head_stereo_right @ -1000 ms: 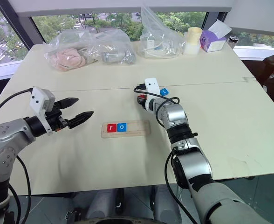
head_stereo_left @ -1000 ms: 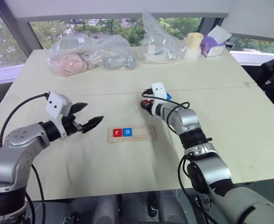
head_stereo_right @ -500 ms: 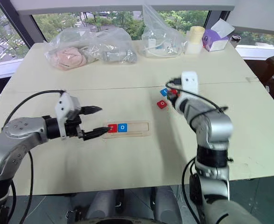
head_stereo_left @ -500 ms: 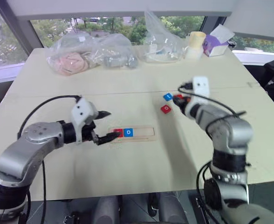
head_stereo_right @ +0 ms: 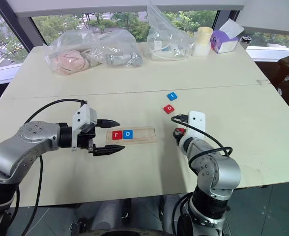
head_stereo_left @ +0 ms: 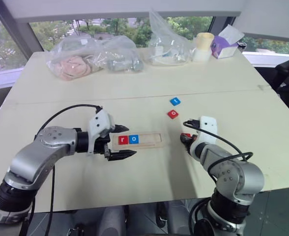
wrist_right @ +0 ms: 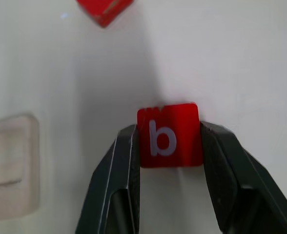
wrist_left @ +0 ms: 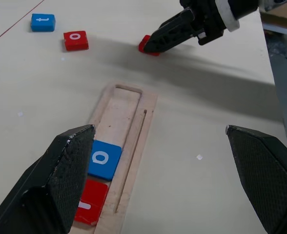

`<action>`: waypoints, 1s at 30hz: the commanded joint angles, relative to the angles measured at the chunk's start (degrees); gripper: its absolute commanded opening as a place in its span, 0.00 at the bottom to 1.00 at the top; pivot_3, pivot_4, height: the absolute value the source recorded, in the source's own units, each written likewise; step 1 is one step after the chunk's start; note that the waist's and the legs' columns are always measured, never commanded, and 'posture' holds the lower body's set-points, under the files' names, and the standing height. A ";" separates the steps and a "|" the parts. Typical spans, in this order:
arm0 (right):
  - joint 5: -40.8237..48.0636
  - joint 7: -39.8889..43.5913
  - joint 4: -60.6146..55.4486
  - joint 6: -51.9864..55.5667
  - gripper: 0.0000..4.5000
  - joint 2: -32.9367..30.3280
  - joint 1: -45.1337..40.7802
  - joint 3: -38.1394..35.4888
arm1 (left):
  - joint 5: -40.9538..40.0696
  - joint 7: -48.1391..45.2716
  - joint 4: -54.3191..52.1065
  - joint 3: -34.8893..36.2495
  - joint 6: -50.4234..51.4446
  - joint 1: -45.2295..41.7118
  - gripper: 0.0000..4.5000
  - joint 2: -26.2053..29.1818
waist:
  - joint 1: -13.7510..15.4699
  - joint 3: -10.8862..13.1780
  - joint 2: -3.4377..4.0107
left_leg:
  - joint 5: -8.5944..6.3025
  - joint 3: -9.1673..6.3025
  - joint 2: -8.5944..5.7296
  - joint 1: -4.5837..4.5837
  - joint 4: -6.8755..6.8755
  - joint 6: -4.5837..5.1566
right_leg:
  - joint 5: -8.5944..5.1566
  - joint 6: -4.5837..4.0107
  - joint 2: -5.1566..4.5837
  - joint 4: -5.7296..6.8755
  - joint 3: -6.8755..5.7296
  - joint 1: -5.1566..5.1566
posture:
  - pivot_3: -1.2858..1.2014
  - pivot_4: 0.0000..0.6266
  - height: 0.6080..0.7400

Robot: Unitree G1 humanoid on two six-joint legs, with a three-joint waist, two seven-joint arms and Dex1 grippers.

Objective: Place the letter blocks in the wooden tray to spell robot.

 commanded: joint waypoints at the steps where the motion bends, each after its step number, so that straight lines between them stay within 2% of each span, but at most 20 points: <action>1: -0.20 1.06 0.40 0.74 0.82 -0.11 -0.68 -0.41 | 0.77 -0.95 -0.44 -0.11 -1.42 0.20 1.00 0.87 | 0.02 -0.01 -0.01 | 0.00 0.02 0.00 -0.01 0.00 0.00 | 0.00 0.00 -0.02 -0.02 0.00 0.01 | 0.52 0.24 1.00; 2: -0.24 1.42 0.53 1.04 0.93 -0.84 -1.01 -0.15 | 0.91 -1.40 -0.60 -0.14 -1.47 0.68 1.00 1.35 | 0.01 0.00 -0.01 | 0.00 0.03 -0.01 -0.01 0.00 0.00 | 0.00 0.01 -0.03 -0.03 0.00 0.01 | 0.52 0.24 1.00; 3: -0.15 1.91 0.36 1.28 0.98 -1.66 -1.33 0.07 | 0.99 -1.83 -0.81 -0.05 -1.50 1.16 1.00 1.78 | 0.01 -0.01 -0.01 | 0.00 0.03 -0.01 -0.01 0.00 0.00 | 0.00 0.01 -0.05 -0.03 0.00 0.01 | 0.52 0.24 1.00; 4: 0.00 2.54 -0.10 1.31 0.98 -2.83 -1.78 0.45 | 0.83 -2.18 -0.88 0.29 -1.42 1.47 1.00 2.11 | 0.02 0.00 0.00 | 0.00 0.03 -0.01 -0.01 0.00 0.00 | 0.00 0.01 -0.05 -0.03 0.00 0.01 | 0.52 0.24 1.00; 7: 1.07 9.34 -0.05 -6.21 0.98 -17.58 -5.66 3.86 | -0.65 -3.49 -0.61 2.41 -1.20 1.83 1.00 3.07 | 0.23 0.18 0.28 | -0.01 0.01 -0.03 -0.09 0.03 -0.02 | 0.00 0.00 -0.13 -0.05 0.00 -0.04 | 0.52 0.24 1.00; 10: 6.11 24.59 5.63 -19.23 0.98 -30.02 -7.52 3.59 | -2.26 -5.78 -0.13 3.62 -1.23 1.62 1.00 4.27 | 0.10 0.19 0.28 | 0.01 0.25 -0.14 -0.26 0.06 -0.02 | 0.02 0.05 -0.32 -0.04 0.02 -0.25 | 0.52 0.24 1.00; 11: 9.36 32.42 7.64 -23.57 0.98 -33.66 -6.60 2.86 | -2.80 -6.57 -0.05 3.93 -1.26 1.40 1.00 4.58 | 0.11 0.18 0.26 | 0.01 0.26 -0.14 -0.25 0.01 -0.01 | 0.00 0.08 -0.30 -0.04 0.02 -0.25 | 0.52 0.24 1.00; 13: 13.75 43.30 10.63 -30.05 0.98 -38.37 -4.43 2.05 | -3.38 -7.53 0.14 4.18 -1.27 0.98 1.00 4.86 | 0.13 0.20 0.20 | 0.00 0.21 -0.09 -0.24 -0.09 0.01 | -0.11 0.20 -0.14 -0.07 0.03 -0.21 | 0.52 0.24 1.00; 14: 14.27 49.75 12.87 -36.26 0.98 -41.48 -2.26 2.11 | -3.67 -8.08 0.18 4.15 -1.14 0.59 1.00 5.03 | 0.26 0.20 0.21 | 0.00 0.17 -0.06 -0.23 -0.17 0.02 | -0.13 0.25 -0.08 -0.07 0.03 -0.21 | 0.52 0.24 1.00; 17: 6.58 63.03 33.91 -59.07 0.98 -51.18 1.14 7.01 | -2.29 -11.27 0.28 2.05 -2.67 -0.68 1.00 6.66 | 0.75 0.22 0.16 | 0.01 0.14 -0.09 -0.19 -0.33 0.04 | -0.14 0.35 -0.05 -0.06 0.02 -0.21 | 0.52 0.24 1.00; 19: 4.80 68.36 43.62 -69.14 0.98 -52.65 -0.15 9.65 | -1.71 -11.96 0.44 1.57 -3.25 -1.29 1.00 7.08 | 0.89 0.22 0.17 | 0.01 0.28 -0.11 -0.19 -0.23 0.04 | -0.21 0.24 -0.08 -0.09 0.09 -0.21 | 0.52 0.24 1.00; 21: 3.69 71.70 48.39 -74.72 0.98 -52.83 -1.52 11.66 | -1.80 -12.11 0.53 1.96 -3.29 -1.29 1.00 7.34 | 0.54 0.24 0.14 | 0.01 0.35 -0.10 -0.18 -0.07 0.04 | -0.19 0.22 -0.08 -0.05 0.16 -0.20 | 0.52 0.24 1.00; 25: 2.21 75.06 52.84 -80.98 0.98 -51.68 -2.84 14.66 | -2.49 -11.07 -1.19 3.73 -2.07 0.51 1.00 8.02 | -0.01 0.25 0.14 | 0.02 0.34 -0.06 -0.10 0.04 0.04 | -0.13 0.17 -0.05 0.16 0.21 -0.20 | 0.52 0.24 1.00; 30: 0.99 75.26 56.01 -84.65 0.98 -49.79 -4.15 16.26 | -3.04 -10.11 -2.23 5.05 -1.42 2.43 1.00 8.87 | 0.28 0.24 0.14 | 0.02 0.35 -0.04 -0.06 0.08 0.02 | -0.13 0.16 -0.04 0.24 0.24 -0.18 | 0.52 0.24 1.00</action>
